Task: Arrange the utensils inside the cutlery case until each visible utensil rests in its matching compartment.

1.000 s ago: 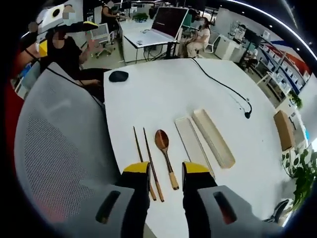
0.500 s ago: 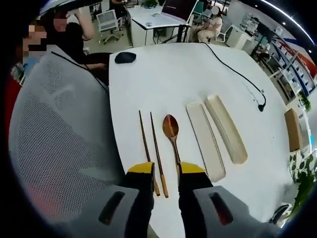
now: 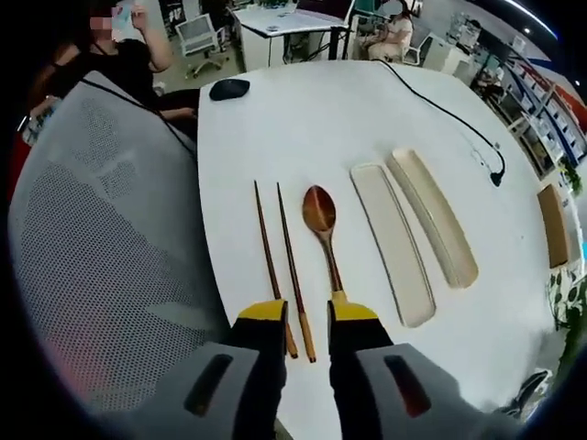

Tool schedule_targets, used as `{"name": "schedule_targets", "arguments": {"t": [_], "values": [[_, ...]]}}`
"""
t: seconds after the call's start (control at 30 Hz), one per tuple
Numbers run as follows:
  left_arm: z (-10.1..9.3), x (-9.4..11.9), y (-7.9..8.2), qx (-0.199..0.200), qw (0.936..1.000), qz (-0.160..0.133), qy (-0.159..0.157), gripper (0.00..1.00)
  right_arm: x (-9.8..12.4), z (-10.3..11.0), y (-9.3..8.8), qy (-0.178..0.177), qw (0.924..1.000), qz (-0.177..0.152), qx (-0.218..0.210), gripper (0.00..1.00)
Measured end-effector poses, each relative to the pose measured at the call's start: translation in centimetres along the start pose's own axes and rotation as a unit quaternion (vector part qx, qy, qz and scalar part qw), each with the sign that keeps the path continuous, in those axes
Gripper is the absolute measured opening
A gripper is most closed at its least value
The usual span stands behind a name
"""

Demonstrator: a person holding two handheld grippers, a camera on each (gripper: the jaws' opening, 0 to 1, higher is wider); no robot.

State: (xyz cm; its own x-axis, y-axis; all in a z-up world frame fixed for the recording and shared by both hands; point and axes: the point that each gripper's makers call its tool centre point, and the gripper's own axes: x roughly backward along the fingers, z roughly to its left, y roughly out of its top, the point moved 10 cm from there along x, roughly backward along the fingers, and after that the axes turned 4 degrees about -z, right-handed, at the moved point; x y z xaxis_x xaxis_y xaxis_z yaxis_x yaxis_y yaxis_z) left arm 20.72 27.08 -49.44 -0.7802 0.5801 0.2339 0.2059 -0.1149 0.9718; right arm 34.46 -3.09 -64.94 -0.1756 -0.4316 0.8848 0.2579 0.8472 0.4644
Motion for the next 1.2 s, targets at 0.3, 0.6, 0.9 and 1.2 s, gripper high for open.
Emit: {"name": "schedule_targets", "arguments": {"t": [0.3,0.6,0.9,1.2], "values": [[-0.5,1.0,-0.8,0.019,0.9998,0.008,0.000,0.97,-0.8,-0.5,-0.7,0.031,0.9991,0.029,-0.006,0.12],[-0.5,1.0,-0.6,0.005,0.9998,0.016,0.010,0.98,-1.8,0.1,-0.4,0.035,0.9979,0.044,0.033,0.10],[-0.9,1.4,-0.8,0.007,0.9998,0.016,0.012,0.97,-3.1,-0.5,-0.1,0.039,0.9979,0.049,0.014,0.10],[-0.4,1.7,-1.2,0.018,0.9993,0.018,0.027,0.97,-4.2,-0.8,0.1,0.050,0.9961,0.067,0.028,0.07]]}}
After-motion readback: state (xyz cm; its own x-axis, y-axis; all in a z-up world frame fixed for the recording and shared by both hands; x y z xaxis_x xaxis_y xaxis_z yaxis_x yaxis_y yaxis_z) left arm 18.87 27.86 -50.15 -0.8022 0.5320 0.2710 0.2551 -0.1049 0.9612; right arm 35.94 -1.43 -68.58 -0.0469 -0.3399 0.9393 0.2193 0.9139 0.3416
